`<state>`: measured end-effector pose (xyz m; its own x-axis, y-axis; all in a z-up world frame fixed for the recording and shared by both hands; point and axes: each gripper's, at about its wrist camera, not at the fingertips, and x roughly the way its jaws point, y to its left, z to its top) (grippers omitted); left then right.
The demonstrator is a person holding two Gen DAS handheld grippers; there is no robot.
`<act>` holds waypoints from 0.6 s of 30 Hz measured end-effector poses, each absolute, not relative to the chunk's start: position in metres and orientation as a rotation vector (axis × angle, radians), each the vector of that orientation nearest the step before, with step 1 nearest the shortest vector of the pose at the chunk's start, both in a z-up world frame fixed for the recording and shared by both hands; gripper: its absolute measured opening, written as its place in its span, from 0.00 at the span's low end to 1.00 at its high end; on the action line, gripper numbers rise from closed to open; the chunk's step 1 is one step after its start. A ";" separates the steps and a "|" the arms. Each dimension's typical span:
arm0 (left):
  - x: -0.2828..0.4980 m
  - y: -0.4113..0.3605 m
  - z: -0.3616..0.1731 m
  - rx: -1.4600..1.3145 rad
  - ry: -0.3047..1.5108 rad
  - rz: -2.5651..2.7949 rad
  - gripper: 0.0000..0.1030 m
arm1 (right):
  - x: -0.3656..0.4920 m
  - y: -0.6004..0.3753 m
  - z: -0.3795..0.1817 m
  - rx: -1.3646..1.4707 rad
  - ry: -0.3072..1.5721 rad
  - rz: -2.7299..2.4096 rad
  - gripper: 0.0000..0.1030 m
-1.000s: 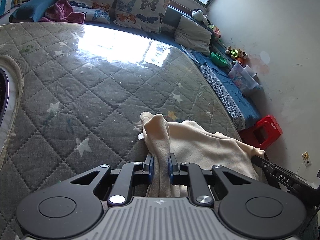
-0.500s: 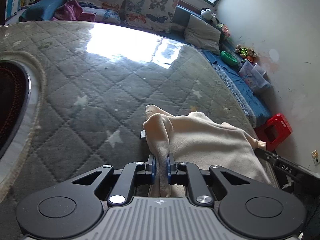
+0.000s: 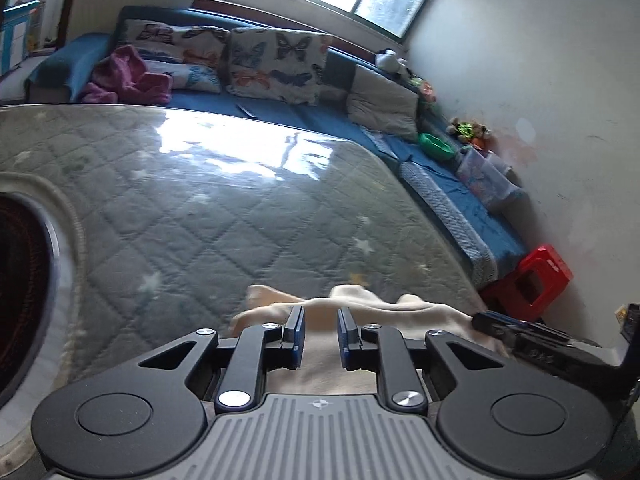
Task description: Fold clothes
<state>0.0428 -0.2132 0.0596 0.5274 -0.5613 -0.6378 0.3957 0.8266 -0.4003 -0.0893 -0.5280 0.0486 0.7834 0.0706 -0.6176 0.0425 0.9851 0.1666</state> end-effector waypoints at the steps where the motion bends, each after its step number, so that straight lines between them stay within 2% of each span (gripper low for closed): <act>1: 0.045 -0.219 0.058 -0.213 0.843 -0.592 0.18 | -0.086 -0.523 0.047 0.170 0.676 0.028 0.26; 3: 0.049 -0.228 0.053 -0.213 0.858 -0.610 0.18 | -0.079 -0.512 0.045 0.160 0.682 0.047 0.31; 18: 0.074 -0.261 0.017 -0.217 0.914 -0.642 0.17 | -0.055 -0.495 0.026 0.136 0.692 0.052 0.37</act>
<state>0.0741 -0.2608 0.0175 0.4403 -0.6013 -0.6668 0.4235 0.7939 -0.4363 -0.0548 -0.4948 0.0256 0.7690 0.0930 -0.6325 -0.0027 0.9898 0.1423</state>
